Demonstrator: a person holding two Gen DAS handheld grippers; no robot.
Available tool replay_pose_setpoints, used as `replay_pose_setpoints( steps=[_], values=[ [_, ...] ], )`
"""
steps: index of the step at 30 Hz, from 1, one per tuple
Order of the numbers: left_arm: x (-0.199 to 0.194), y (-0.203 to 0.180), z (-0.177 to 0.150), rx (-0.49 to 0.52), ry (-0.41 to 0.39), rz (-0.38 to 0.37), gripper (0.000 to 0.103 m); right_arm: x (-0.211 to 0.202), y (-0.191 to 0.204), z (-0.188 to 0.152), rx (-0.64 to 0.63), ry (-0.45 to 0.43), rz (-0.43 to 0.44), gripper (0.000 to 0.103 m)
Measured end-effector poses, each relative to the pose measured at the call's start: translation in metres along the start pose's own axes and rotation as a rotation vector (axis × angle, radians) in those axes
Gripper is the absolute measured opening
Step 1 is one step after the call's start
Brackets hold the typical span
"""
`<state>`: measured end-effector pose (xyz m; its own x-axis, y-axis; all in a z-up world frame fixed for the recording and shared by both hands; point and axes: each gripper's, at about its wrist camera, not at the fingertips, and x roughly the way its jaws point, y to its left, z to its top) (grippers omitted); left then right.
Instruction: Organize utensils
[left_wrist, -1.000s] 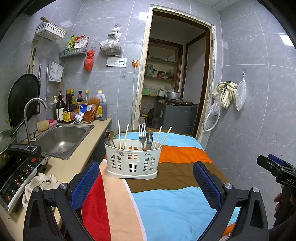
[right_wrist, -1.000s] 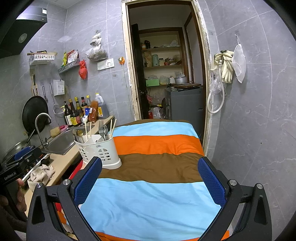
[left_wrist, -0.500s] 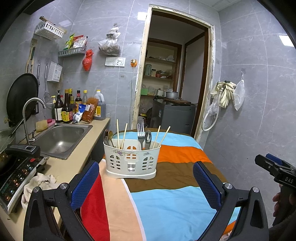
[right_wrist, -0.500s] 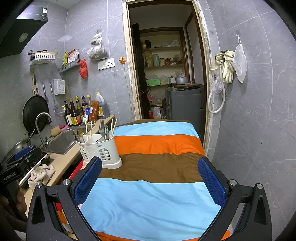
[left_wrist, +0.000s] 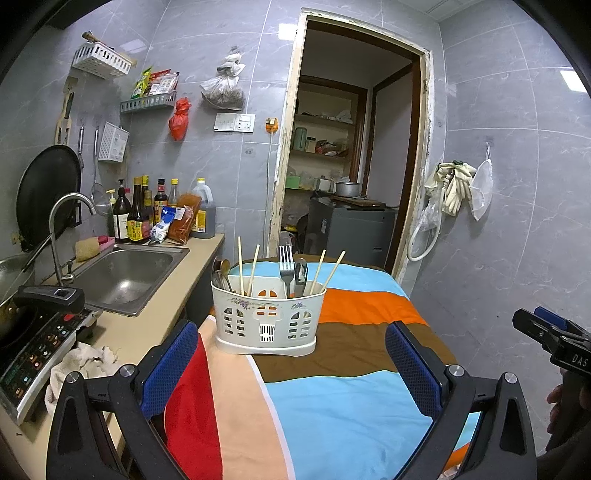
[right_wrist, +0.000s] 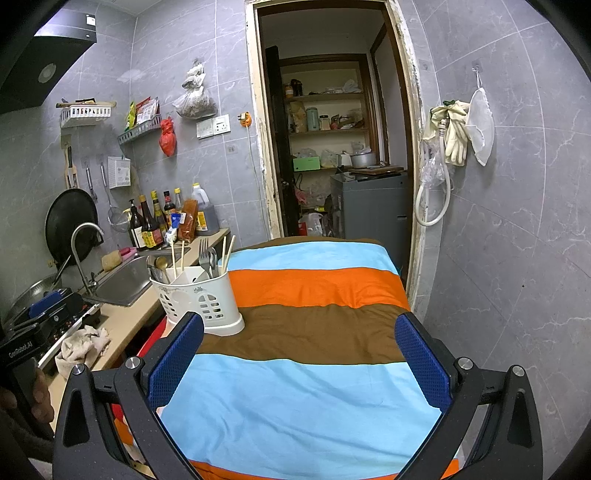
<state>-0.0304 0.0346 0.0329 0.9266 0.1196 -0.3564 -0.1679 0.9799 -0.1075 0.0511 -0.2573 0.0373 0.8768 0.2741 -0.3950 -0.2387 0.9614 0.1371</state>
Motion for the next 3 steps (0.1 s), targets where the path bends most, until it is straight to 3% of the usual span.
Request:
replay_pose_setpoints(
  steps=[3],
  values=[
    [0.0002,-0.0004,-0.0002,0.000,-0.001,-0.001,0.102,0.0003,-0.0005,0.0007,-0.001,0.000,0.001,0.102]
  ],
)
